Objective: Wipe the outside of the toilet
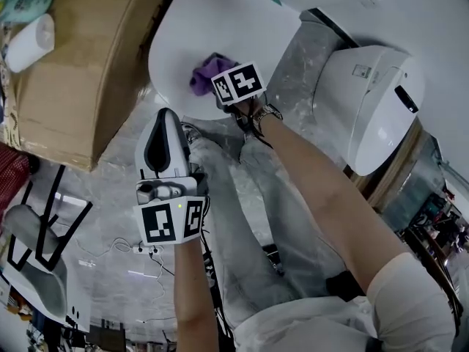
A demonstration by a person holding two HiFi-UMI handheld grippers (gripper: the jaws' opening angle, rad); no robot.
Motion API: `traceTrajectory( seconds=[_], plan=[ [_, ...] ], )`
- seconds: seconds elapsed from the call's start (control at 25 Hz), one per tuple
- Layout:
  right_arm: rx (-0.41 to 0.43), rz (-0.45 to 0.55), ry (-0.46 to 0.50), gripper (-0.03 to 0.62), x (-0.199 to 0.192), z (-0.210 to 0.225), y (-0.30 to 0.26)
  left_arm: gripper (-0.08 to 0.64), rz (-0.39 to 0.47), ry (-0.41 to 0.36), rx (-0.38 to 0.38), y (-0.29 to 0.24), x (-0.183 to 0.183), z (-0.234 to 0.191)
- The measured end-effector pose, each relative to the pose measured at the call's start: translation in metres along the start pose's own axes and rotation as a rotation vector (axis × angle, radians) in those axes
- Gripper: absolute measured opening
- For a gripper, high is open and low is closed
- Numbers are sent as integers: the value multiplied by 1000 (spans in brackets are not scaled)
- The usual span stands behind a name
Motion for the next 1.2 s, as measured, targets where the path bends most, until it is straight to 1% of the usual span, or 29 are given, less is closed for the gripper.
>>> traceTrajectory(
  seconds=[0.16,0.28,0.48,0.64,0.76,0.88,1.0,1.08,1.2],
  plan=[
    [-4,-18,7,87,-30,26,10,6,6,1,28,4,-12,24],
    [-3,-29,6,87,-49,43,16,6,7,-6,30,2,-20,44],
    [-5,-43,6,87,-70,65,24,6,11,-12,24,-3,-29,69],
    [-26,-69,33,87,-86,82,31,6,20,-13,25,-2,-31,82],
    [-39,-82,30,89,-101,97,37,6,22,-11,28,2,-32,85],
    [-36,-86,-20,89,-113,109,42,6,19,-6,28,4,-32,82],
    [-34,-76,-53,89,-116,114,47,6,9,-6,21,5,-33,76],
    [-13,-48,-68,89,-111,106,52,6,4,-8,13,6,-30,70],
    [52,26,-77,89,-93,79,60,6,2,-16,0,13,-21,56]
  ],
)
Point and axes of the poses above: the fingertips, and each gripper's own axes: y backward along the fingers, z to its right, x out of its top, the point moved 4 cm from there along y, backward along the fingers, and after that the axes turned 13 degrees about -x, right-handed, at the moved point
